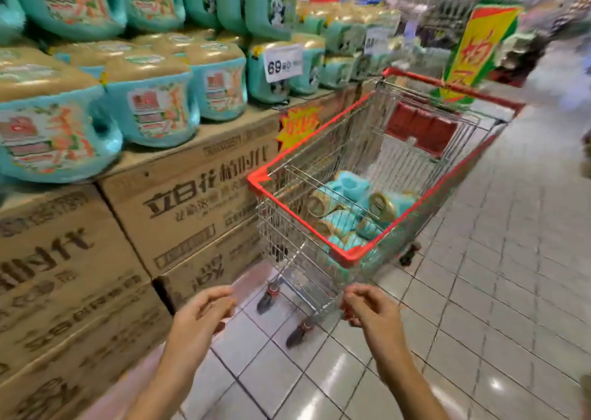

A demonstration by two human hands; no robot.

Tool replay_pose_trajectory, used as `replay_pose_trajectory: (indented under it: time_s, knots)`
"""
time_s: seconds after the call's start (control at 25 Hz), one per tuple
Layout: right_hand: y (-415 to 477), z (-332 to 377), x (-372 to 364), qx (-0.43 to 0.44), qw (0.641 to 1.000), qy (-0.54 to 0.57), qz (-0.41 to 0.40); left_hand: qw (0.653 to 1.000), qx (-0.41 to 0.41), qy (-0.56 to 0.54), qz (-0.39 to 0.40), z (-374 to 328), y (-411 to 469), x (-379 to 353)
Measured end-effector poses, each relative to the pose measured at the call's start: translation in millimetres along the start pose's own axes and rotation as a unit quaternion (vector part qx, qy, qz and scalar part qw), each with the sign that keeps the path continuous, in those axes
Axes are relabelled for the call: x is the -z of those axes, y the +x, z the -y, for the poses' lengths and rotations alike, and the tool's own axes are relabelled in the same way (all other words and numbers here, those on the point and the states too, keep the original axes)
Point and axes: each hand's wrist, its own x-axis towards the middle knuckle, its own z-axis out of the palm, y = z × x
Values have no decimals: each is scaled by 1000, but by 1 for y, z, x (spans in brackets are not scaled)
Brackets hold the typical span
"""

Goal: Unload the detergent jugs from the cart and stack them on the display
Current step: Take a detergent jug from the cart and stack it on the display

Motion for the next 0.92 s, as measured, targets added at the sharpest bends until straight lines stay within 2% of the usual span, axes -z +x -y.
replay_pose_trajectory:
  time_s: [0.2, 0.44, 0.6, 0.92]
  knots:
    - [22, -14, 97, -38, 998, -44, -3, 997, 34, -7, 68, 21, -3, -111]
    - [99, -19, 158, -41, 998, -27, -46, 991, 44, 21, 123, 8, 49, -197]
    - [187, -5, 184, -17, 998, -15, -61, 989, 26, 32, 143, -20, 118, -252]
    - [392, 66, 225, 35, 996, -52, -69, 992, -13, 16, 125, -101, 268, -352]
